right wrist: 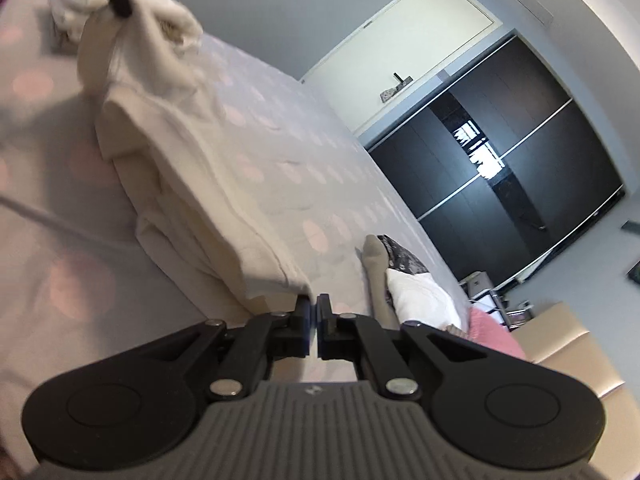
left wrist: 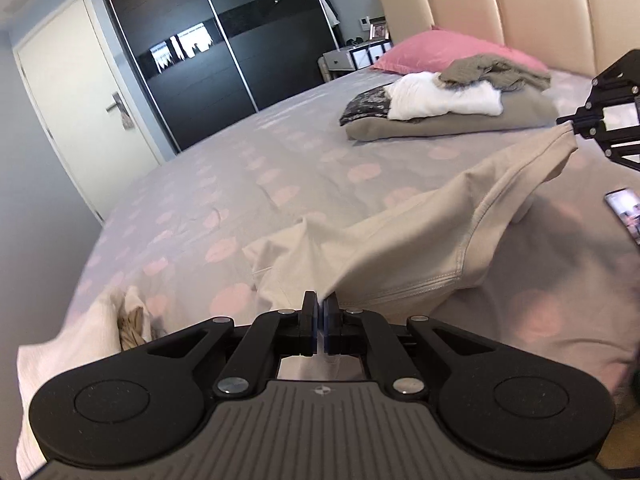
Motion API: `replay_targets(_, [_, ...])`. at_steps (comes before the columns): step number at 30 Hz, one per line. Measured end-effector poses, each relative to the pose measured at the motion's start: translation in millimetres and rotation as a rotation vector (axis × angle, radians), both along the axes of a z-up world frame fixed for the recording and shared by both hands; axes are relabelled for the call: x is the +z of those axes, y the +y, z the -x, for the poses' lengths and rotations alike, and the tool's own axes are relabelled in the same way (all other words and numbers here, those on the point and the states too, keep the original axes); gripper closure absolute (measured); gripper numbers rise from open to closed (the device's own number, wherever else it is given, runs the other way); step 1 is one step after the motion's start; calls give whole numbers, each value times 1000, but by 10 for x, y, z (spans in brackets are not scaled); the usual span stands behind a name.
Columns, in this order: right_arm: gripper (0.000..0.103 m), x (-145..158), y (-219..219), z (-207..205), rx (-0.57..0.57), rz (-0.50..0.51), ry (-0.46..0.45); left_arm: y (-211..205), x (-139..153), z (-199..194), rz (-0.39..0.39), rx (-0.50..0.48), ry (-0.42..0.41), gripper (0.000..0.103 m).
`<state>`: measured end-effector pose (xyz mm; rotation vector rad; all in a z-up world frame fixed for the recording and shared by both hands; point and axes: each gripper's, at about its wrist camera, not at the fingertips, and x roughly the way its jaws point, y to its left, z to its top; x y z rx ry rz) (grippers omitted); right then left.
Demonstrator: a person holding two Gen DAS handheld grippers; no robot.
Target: Fold clothes
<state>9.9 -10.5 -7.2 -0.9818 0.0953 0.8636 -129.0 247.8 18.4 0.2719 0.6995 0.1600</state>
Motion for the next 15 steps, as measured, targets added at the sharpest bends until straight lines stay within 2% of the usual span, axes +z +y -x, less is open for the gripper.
replay_targets(2, [100, 49, -75, 108, 30, 2, 9, 38, 108, 106, 27, -15, 18, 102])
replay_targets(6, [100, 81, -142, 255, 70, 17, 13, 160, 33, -8, 94, -27, 97, 102])
replay_targets(11, [100, 5, 53, 79, 26, 49, 64, 318, -93, -187, 179, -41, 200, 102])
replay_targets(13, [100, -35, 162, -108, -14, 58, 100, 381, -143, -258, 212, -46, 241, 102])
replay_targets(15, [100, -94, 265, -315, -64, 60, 147, 546, -234, -434, 284, -16, 257, 102])
